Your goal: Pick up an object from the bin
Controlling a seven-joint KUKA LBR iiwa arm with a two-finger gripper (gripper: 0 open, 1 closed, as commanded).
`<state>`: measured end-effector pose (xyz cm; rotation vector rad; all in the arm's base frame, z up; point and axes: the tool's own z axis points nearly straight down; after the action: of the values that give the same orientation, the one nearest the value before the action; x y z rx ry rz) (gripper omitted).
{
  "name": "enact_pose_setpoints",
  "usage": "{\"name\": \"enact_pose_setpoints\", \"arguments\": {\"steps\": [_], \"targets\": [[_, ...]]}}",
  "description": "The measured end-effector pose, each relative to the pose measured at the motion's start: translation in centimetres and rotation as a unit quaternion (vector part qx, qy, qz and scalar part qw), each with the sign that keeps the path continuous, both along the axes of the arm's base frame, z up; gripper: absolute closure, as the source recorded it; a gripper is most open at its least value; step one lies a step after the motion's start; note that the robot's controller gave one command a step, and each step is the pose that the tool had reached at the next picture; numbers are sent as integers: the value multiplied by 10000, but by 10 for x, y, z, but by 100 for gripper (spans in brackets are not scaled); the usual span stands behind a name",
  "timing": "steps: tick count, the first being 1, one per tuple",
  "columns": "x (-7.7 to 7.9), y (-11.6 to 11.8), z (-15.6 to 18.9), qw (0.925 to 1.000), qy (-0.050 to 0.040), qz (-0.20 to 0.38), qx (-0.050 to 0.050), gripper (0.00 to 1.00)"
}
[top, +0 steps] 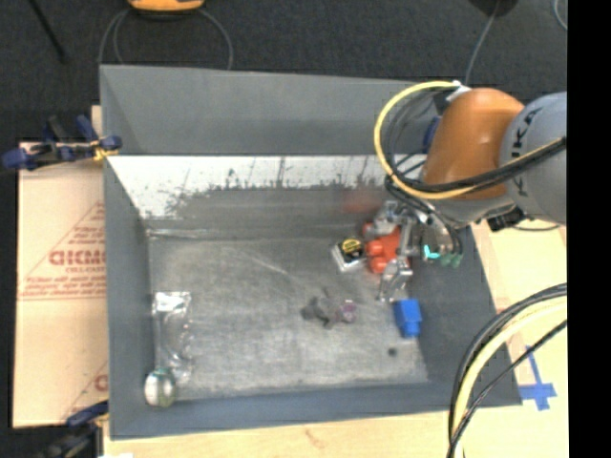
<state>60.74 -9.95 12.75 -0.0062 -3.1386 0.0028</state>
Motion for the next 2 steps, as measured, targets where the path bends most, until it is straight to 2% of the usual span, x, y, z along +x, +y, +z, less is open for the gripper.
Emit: {"name": "enact_pose_setpoints", "arguments": {"steps": [1,2], "targets": [[-15,30,-50,9998,-153,-107,-11,0],[-39,61,-25,9997,-37,-227,19,0]]}}
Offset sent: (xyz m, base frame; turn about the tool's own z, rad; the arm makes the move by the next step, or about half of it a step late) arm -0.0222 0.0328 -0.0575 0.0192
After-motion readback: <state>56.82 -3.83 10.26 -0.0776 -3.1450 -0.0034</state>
